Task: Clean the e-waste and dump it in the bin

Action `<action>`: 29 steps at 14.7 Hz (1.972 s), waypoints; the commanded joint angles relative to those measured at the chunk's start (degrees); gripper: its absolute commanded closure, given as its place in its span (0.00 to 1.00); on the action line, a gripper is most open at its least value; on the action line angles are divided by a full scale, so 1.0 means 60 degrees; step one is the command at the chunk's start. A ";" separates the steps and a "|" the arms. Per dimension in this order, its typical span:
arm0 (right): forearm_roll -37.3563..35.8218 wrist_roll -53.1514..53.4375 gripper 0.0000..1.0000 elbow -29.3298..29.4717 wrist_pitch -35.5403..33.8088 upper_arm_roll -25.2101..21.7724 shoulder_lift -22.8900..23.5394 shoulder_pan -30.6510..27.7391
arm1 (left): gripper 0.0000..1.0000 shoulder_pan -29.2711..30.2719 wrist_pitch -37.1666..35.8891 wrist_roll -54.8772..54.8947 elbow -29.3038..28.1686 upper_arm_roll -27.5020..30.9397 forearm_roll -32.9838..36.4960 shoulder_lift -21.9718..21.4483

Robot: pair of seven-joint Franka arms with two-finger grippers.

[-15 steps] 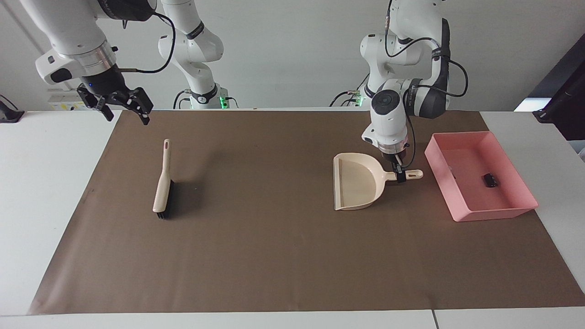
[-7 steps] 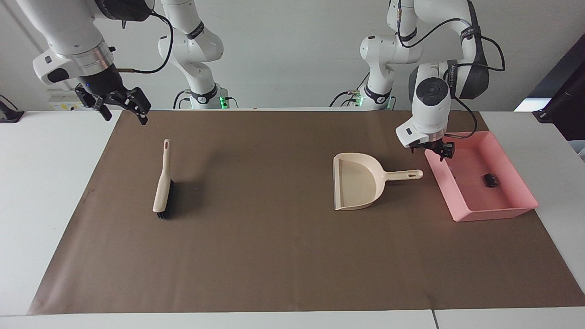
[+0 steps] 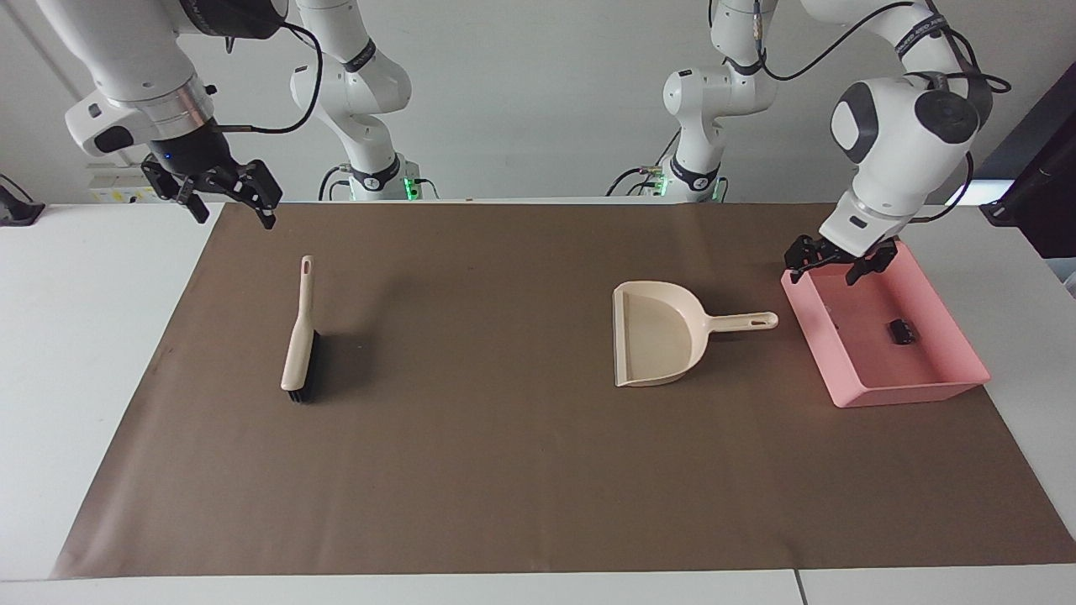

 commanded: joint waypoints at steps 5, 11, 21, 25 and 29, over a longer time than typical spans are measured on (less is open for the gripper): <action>0.0013 -0.0178 0.00 -0.0144 -0.0080 -0.0037 -0.0151 0.0002 | 0.02 0.0263 -0.3046 -0.0508 0.3441 -0.0075 -0.0740 0.0266; 0.0028 -0.0178 0.00 -0.0144 -0.0109 -0.0051 -0.0166 0.0002 | 0.02 0.0234 -0.3678 -0.0361 0.3869 -0.0060 -0.0742 0.0355; 0.0027 -0.0178 0.00 -0.0144 -0.0153 -0.0037 -0.0166 0.0002 | 0.02 -0.0567 -0.3723 -0.0024 0.3620 0.0858 -0.0742 0.0194; 0.0027 -0.0178 0.00 -0.0144 -0.0153 -0.0037 -0.0166 0.0002 | 0.02 -0.0646 -0.3738 -0.0097 0.3547 0.1038 -0.0683 0.0194; 0.0028 -0.0178 0.00 -0.0144 -0.0153 -0.0051 -0.0166 0.0002 | 0.02 -0.0777 -0.3534 -0.0258 0.3167 0.1038 -0.0654 0.0077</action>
